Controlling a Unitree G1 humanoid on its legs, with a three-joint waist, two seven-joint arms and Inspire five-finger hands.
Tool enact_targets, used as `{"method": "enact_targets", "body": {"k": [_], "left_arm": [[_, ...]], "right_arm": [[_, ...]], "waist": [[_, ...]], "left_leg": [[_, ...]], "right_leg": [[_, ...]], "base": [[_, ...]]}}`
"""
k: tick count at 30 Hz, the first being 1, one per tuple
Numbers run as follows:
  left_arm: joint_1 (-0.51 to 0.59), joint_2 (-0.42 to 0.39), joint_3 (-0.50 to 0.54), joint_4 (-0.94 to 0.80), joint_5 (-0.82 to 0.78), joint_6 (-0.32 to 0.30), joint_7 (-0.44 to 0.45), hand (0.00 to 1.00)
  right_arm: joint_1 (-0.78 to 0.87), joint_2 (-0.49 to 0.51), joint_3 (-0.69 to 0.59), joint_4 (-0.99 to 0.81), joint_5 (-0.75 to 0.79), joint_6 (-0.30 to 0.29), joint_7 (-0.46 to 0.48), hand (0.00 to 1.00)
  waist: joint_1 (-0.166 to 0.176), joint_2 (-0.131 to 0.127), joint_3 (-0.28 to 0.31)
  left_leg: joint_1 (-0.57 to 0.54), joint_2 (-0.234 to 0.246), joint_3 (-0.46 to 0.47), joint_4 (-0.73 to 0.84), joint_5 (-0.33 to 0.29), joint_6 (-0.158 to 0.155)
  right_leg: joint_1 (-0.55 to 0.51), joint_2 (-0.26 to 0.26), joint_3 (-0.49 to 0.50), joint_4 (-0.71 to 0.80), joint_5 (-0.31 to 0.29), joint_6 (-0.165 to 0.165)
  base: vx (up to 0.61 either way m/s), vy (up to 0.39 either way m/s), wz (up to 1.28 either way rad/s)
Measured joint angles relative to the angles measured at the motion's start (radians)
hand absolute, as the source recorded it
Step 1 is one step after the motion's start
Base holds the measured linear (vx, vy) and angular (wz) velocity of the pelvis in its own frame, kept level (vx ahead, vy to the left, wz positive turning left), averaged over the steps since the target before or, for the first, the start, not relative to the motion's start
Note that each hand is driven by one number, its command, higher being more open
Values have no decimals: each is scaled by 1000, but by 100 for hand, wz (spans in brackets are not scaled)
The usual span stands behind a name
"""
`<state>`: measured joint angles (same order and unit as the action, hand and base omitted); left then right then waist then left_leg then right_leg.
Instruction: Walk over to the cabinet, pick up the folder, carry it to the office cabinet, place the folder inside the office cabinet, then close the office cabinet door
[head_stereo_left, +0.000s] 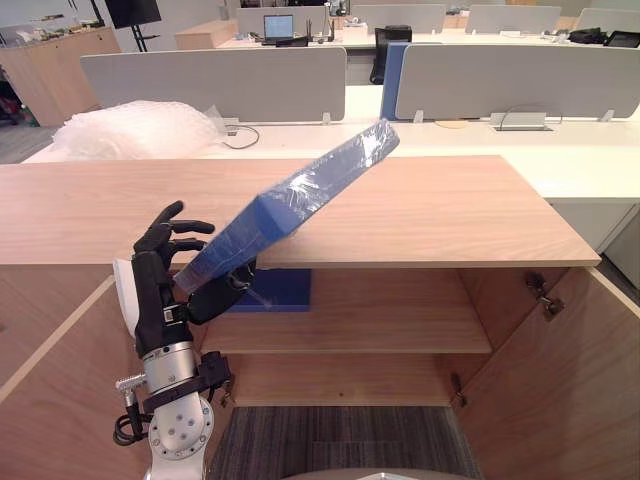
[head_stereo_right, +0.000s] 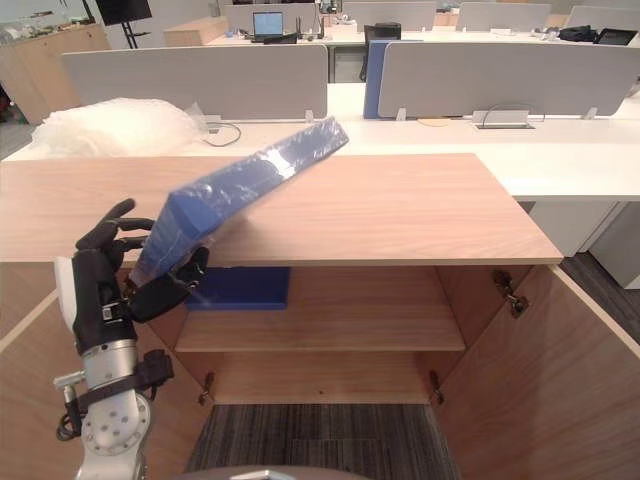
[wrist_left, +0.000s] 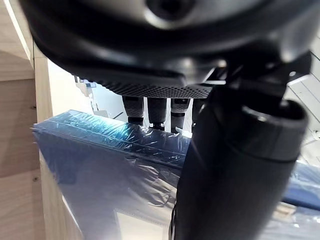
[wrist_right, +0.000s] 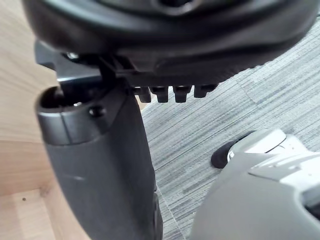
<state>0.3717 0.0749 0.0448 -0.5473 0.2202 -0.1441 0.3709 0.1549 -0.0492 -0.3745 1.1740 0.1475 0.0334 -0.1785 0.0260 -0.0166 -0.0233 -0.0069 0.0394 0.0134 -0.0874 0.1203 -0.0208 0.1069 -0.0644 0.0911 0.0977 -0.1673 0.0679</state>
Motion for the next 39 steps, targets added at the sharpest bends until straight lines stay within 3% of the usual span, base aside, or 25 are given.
{"method": "enact_targets", "body": {"k": [21,23,29,32,35,39], "left_arm": [[-2,-16,-3,5,-125,16,-11,0],[-2,-16,-15,8,-166,15,-19,0],[-44,-11,-56,98,-573,12,-115,0],[-127,-12,-32,162,-768,-9,-153,0],[-156,-39,10,170,-958,-50,-186,0],[-153,-89,19,144,-1036,-94,-212,0]], "right_arm": [[-8,2,4,0,12,0,0,100],[-8,2,4,0,12,0,0,100],[-5,3,25,-7,82,-17,0,100],[34,21,63,-117,187,-35,-5,100],[137,89,107,-399,267,-73,-23,100],[267,133,174,-827,155,-64,-138,100]], "waist": [[-16,-1,-1],[-21,-1,-1],[-36,1,0],[-41,7,4],[-72,16,18],[-87,41,24]], "left_leg": [[-2,-2,0,-4,3,4],[-3,-2,0,-5,3,4],[-4,6,27,-4,0,0],[1,21,87,0,0,1],[31,37,166,0,-8,-10],[68,58,289,0,-40,-21]], "right_leg": [[0,-4,0,-4,7,4],[0,-4,0,-7,8,5],[-13,-2,25,-10,16,6],[-40,10,86,-3,31,5],[-59,24,160,24,34,6],[-100,42,274,60,29,16]], "base": [[-18,1,0],[0,0,0],[-4,1,-12],[-19,0,-60],[-20,-4,-74],[-44,21,-83]]}}
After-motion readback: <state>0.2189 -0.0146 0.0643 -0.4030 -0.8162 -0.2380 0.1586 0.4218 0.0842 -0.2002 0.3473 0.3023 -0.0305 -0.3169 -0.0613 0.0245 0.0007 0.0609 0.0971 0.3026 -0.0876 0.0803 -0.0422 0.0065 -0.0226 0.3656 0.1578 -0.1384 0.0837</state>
